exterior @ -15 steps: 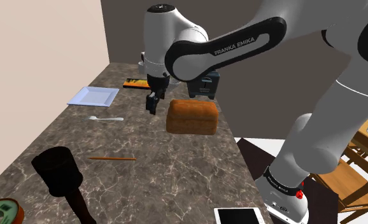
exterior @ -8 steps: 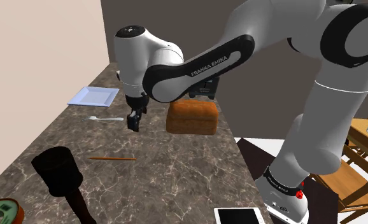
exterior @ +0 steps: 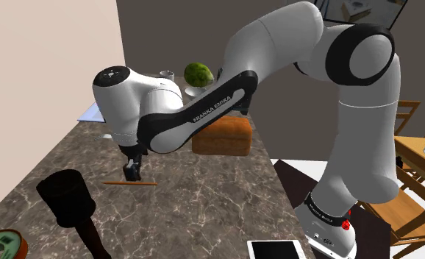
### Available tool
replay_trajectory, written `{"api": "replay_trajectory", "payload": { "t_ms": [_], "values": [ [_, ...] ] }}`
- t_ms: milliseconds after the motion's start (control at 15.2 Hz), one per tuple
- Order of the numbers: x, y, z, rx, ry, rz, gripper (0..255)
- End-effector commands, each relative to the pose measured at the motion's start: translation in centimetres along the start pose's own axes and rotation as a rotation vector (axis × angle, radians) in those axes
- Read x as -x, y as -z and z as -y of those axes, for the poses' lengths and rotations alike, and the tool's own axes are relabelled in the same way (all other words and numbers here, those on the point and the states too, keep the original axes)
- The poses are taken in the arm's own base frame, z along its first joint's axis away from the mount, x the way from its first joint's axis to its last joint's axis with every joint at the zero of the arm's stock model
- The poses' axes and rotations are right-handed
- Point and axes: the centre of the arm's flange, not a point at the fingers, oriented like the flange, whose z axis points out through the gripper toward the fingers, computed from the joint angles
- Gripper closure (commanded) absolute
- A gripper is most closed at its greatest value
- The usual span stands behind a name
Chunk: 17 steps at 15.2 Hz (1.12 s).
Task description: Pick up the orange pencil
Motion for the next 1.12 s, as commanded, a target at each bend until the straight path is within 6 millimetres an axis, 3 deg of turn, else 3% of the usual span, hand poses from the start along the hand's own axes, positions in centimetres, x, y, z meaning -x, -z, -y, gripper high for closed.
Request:
{"api": "replay_trajectory", "payload": {
  "t_ms": [0, 528, 660, 726, 1056],
  "values": [
    [-1.3, -1.5, 1.8, 0.002, 0.037, 0.004, 0],
    [-1.5, -5.6, 2.9, 0.002, 0.041, 0.004, 0],
    [-1.5, -5.6, 2.9, 0.002, 0.041, 0.004, 0],
    [-1.5, -5.5, 2.9, 0.002, 0.041, 0.004, 255],
    [-1.5, -5.5, 2.9, 0.002, 0.041, 0.004, 255]
  ]
}}
